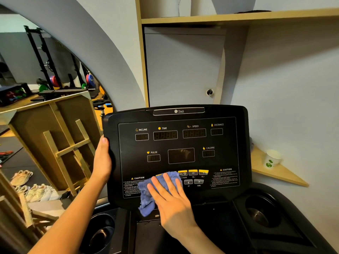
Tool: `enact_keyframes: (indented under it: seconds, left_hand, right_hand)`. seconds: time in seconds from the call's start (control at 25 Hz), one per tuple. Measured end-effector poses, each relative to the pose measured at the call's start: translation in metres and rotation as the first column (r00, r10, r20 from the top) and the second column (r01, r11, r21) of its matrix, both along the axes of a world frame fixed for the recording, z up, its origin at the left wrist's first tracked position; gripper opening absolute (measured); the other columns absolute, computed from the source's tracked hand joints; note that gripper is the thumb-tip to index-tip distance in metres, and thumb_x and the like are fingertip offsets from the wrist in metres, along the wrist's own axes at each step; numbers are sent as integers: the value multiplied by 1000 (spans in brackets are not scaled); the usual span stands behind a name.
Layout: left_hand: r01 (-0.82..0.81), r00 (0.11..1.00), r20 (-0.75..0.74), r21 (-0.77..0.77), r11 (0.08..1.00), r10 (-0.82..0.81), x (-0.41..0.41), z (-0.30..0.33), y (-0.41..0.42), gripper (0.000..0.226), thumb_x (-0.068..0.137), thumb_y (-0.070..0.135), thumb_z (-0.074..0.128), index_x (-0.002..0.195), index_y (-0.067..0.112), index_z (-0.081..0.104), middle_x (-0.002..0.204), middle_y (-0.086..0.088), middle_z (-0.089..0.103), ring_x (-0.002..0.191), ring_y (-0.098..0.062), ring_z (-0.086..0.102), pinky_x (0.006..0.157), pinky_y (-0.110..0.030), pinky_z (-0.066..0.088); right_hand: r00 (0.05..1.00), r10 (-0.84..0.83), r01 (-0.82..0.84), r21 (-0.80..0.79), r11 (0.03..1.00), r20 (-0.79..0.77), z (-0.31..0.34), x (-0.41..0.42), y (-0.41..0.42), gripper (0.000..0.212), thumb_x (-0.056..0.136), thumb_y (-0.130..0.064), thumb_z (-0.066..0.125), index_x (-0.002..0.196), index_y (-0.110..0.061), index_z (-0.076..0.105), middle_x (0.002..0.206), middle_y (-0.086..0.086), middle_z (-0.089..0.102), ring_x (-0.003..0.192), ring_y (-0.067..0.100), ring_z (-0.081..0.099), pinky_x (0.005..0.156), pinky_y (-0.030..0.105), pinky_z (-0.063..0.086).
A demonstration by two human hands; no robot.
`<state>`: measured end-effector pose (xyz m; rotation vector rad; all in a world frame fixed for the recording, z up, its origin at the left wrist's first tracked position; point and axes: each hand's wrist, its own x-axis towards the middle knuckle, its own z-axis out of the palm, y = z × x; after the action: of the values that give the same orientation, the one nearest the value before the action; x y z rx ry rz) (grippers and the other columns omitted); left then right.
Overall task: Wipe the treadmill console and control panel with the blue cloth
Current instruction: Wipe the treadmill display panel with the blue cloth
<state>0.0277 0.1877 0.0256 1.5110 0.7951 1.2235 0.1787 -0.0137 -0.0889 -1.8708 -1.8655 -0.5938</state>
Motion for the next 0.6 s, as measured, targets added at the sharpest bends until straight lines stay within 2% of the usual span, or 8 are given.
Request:
enact_keyframes:
  seconds: [0.12,0.24,0.4,0.44,0.52,0.6]
  left_hand:
    - [20,1000,11,-32,999,-20,-1,0,0,45,95,61,32,120,33,58,124,-2,63,116,-17,58,100,-36,43]
    - [16,1000,11,-47,999,-15,-1,0,0,48,92,65,33,120,35,58,125,1,64,118,-16,58,102,-38,41]
    - [18,1000,2,-80,997,-18,-2,0,2,60,86,73,37,125,34,58,127,2,64,121,-17,58,104,-39,41]
    - [19,1000,3,-84,996,-18,-2,1,1,59,85,74,37,124,35,59,127,2,64,121,-17,58,105,-39,41]
    - [8,1000,-1,-82,997,-8,-2,2,0,54,87,73,36,121,38,59,125,3,64,120,-17,58,104,-39,41]
    - [-9,1000,-1,-69,998,9,-1,4,-3,43,94,64,32,116,40,59,121,5,65,117,-15,58,100,-35,42]
  right_hand:
    - [998,11,-9,35,999,-57,-8,15,-10,50,97,-25,49,148,-27,46,157,-7,39,150,22,26,119,48,24]
    - [1000,13,-13,6,1000,-28,-15,30,-19,58,90,-18,46,148,-30,43,157,-10,39,152,21,21,119,47,20]
    - [1000,-17,17,-54,998,6,-15,50,-31,84,76,-11,72,149,-30,36,156,-12,36,150,22,22,119,47,18]
    - [1000,-23,24,-62,998,18,-15,54,-35,85,77,-12,71,150,-31,32,157,-12,34,151,22,20,118,48,19]
    - [998,-25,28,-55,998,55,-18,66,-42,72,86,-19,55,150,-31,28,157,-11,33,153,22,15,117,50,21]
    - [999,-32,34,-49,998,39,-21,77,-49,65,91,-25,46,153,-32,27,160,-10,32,152,22,14,116,50,21]
